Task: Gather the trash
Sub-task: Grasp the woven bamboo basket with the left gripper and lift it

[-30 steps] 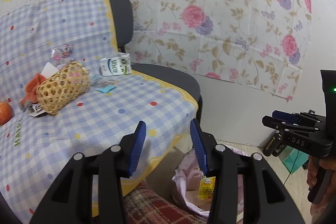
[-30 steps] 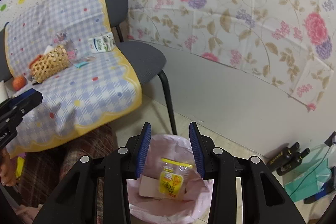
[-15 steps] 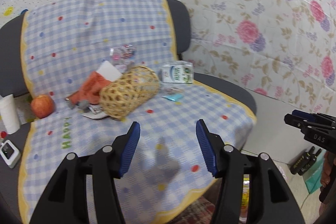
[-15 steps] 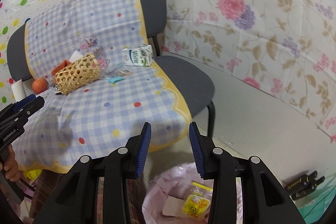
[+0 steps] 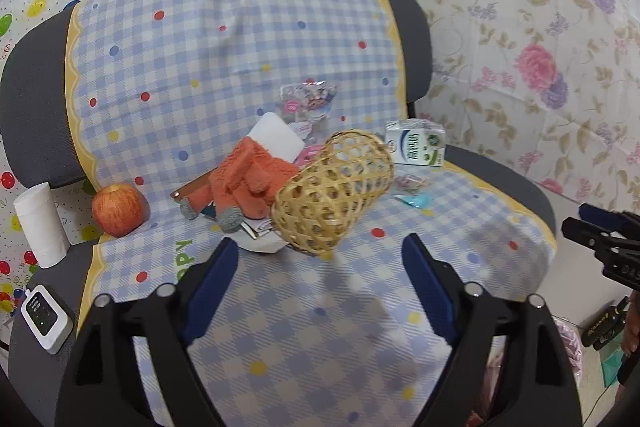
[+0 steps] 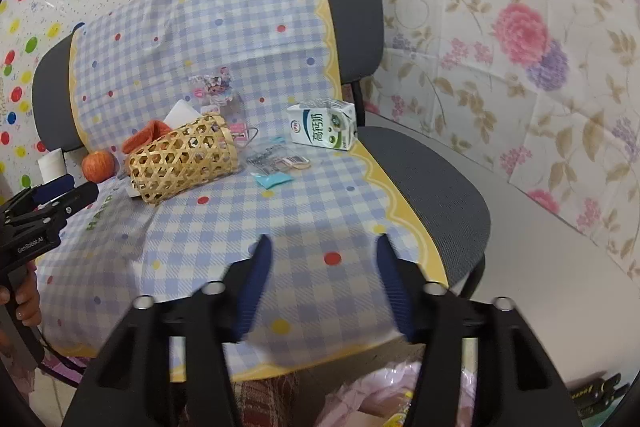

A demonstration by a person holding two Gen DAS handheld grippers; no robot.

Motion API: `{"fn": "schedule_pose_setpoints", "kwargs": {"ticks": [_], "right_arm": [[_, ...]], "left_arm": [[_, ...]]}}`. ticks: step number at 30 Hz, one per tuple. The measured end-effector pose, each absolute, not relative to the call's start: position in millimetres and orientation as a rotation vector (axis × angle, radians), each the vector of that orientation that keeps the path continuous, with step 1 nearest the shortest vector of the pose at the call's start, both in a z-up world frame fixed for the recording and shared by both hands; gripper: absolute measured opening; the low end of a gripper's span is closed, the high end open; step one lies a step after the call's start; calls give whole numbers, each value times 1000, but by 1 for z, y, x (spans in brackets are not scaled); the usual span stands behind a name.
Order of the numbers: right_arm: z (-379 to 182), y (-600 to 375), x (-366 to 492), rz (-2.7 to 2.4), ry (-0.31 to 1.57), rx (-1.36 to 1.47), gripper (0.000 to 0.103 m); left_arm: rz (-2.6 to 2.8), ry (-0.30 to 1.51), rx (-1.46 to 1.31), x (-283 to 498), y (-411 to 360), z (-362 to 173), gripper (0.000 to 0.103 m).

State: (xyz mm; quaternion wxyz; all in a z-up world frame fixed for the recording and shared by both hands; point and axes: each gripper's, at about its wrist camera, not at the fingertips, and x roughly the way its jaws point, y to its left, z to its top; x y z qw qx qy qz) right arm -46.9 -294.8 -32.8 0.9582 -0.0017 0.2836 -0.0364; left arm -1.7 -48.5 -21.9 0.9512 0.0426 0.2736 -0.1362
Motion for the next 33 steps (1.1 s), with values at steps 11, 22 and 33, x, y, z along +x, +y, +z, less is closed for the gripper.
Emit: {"fn": "schedule_pose_setpoints", "kwargs": {"ticks": [11, 22, 33], "right_arm": [[-35, -288, 3, -36, 592, 5, 73], [-39, -295, 12, -39, 606, 36, 74], [-37, -289, -3, -32, 612, 21, 74]], "left_arm": [[-264, 635, 122, 55, -57, -41, 86], [-333, 716, 153, 96, -71, -55, 92], [-329, 623, 163, 62, -66, -43, 73]]}}
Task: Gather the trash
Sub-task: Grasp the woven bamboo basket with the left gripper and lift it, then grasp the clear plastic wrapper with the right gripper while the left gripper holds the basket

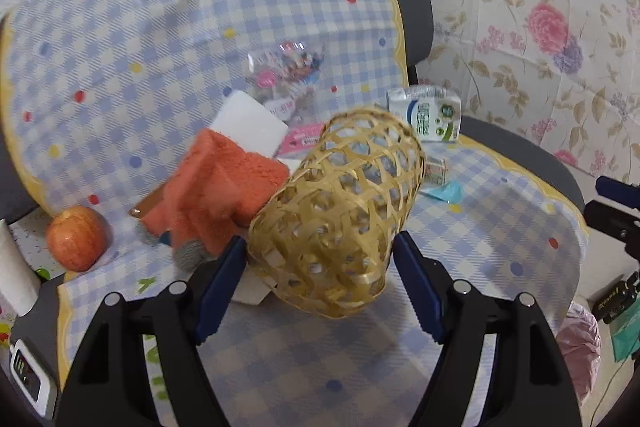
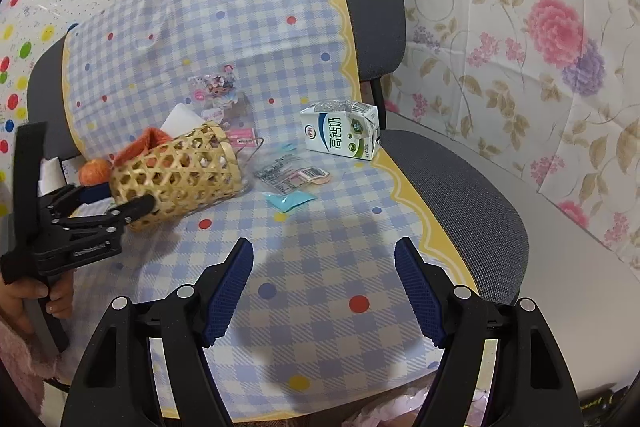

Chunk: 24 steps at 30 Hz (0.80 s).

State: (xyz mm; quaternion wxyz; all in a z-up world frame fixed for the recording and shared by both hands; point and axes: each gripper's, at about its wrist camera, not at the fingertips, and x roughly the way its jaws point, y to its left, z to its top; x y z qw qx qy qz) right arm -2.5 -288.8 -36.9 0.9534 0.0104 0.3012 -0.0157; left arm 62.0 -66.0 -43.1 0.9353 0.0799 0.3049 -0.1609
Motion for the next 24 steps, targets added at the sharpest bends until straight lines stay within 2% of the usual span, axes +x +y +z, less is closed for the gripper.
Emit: {"fn": "schedule_pose_setpoints", "kwargs": {"ticks": [9, 24], "right_arm": [[-51, -267, 27, 25, 643, -20, 73], [-72, -282, 155, 50, 752, 68, 70]], "left_arm": [[-194, 564, 90, 16, -28, -30, 73], [-215, 610, 21, 39, -26, -60, 74]]}}
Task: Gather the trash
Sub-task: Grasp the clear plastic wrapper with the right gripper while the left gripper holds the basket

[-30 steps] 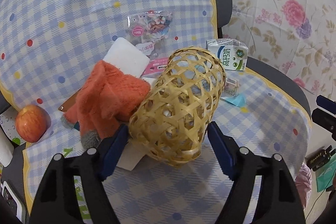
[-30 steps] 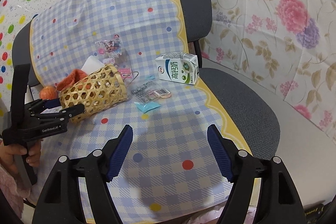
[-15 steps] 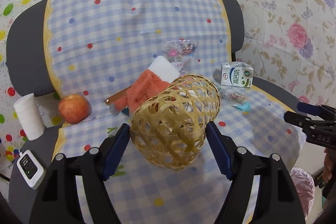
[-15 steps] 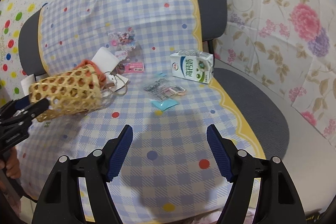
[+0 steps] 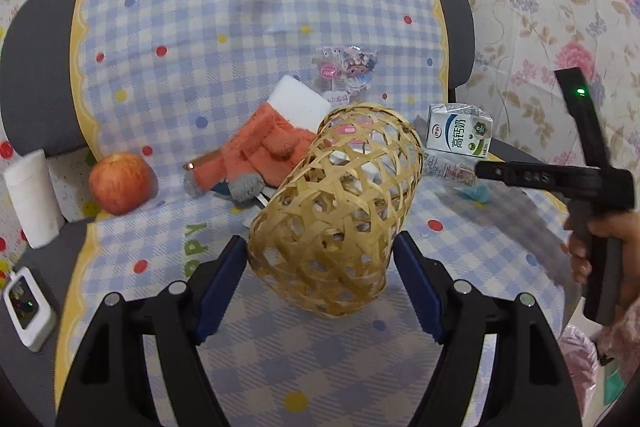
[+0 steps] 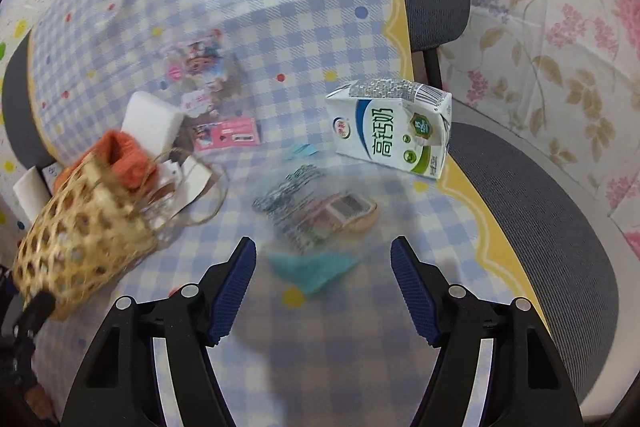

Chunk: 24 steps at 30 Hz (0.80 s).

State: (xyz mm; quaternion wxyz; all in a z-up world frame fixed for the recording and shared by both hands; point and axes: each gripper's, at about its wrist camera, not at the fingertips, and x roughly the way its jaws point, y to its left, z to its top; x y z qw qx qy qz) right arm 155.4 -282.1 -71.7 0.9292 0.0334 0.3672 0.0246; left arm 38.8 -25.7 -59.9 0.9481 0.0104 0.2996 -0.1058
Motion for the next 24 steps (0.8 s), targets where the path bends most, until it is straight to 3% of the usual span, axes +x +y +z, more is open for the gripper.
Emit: {"fn": "schedule_pose_setpoints", "kwargs": {"ticks": [12, 24], "right_arm": [[-94, -299, 228, 158, 897, 169, 76], [-97, -263, 158, 297, 900, -133, 77]], "left_arm": [[-220, 618, -3, 41, -25, -62, 74], [-219, 618, -3, 40, -25, -61, 74]]}}
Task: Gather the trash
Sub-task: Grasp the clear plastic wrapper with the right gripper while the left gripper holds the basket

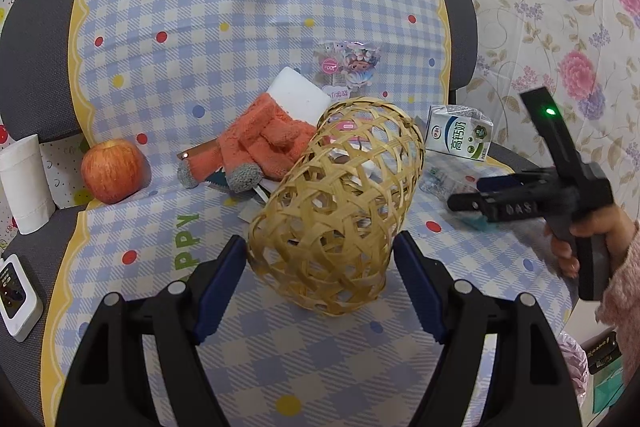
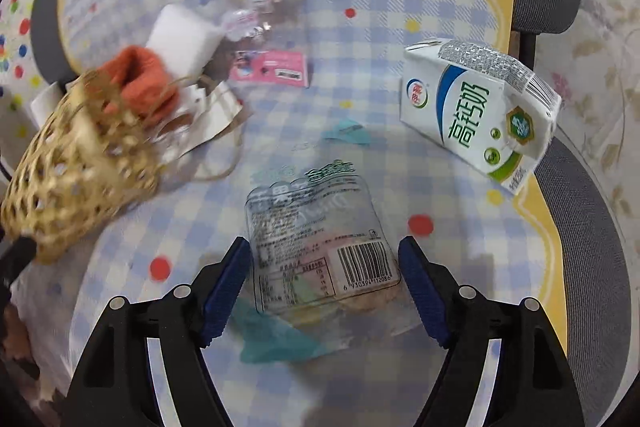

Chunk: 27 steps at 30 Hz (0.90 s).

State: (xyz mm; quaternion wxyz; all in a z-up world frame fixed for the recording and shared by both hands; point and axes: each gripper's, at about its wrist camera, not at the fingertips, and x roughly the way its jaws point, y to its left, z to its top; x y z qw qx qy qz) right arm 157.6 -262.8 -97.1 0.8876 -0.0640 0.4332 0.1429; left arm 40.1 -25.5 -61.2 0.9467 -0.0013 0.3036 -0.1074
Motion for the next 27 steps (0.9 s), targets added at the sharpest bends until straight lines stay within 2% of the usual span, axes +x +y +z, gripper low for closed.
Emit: {"fn": "schedule_pose_setpoints", "kwargs": {"ticks": [2, 3, 4, 5, 6, 7, 12, 14, 15, 16, 17, 18, 19, 27], "right_arm": [[-98, -265, 142, 307, 889, -124, 77], [-99, -266, 134, 286, 877, -128, 71], [-99, -268, 127, 278, 864, -116, 61], [-98, -269, 123, 278, 858, -96, 50], [-96, -271, 119, 264, 859, -84, 20], [-96, -272, 111, 245, 850, -77, 1], [-94, -272, 76, 209, 806, -72, 0], [-91, -273, 65, 223, 808, -55, 2], [-86, -275, 59, 228, 807, -46, 8], [-83, -277, 57, 224, 788, -46, 29], [-81, -276, 57, 208, 766, -54, 45], [-79, -277, 56, 186, 739, -68, 72], [-75, -281, 54, 156, 716, -75, 76], [-98, -294, 79, 109, 781, 29, 78]], "left_arm": [[-218, 618, 2, 41, -26, -61, 74], [-218, 618, 2, 41, -26, -61, 74], [-219, 619, 2, 41, -25, -62, 74], [-219, 619, 0, 41, -26, -62, 74], [-218, 619, 1, 41, -26, -62, 74], [-217, 618, 2, 41, -26, -62, 74], [-217, 620, 1, 41, -26, -62, 74], [-216, 620, 4, 40, -27, -62, 74], [-214, 618, 13, 38, -28, -62, 74], [-212, 613, 32, 35, -30, -62, 74], [-211, 605, 50, 32, -32, -62, 73], [-214, 602, 61, 30, -34, -63, 73], [-214, 605, 64, 29, -34, -64, 73], [-214, 630, 35, 32, -30, -68, 73]]}}
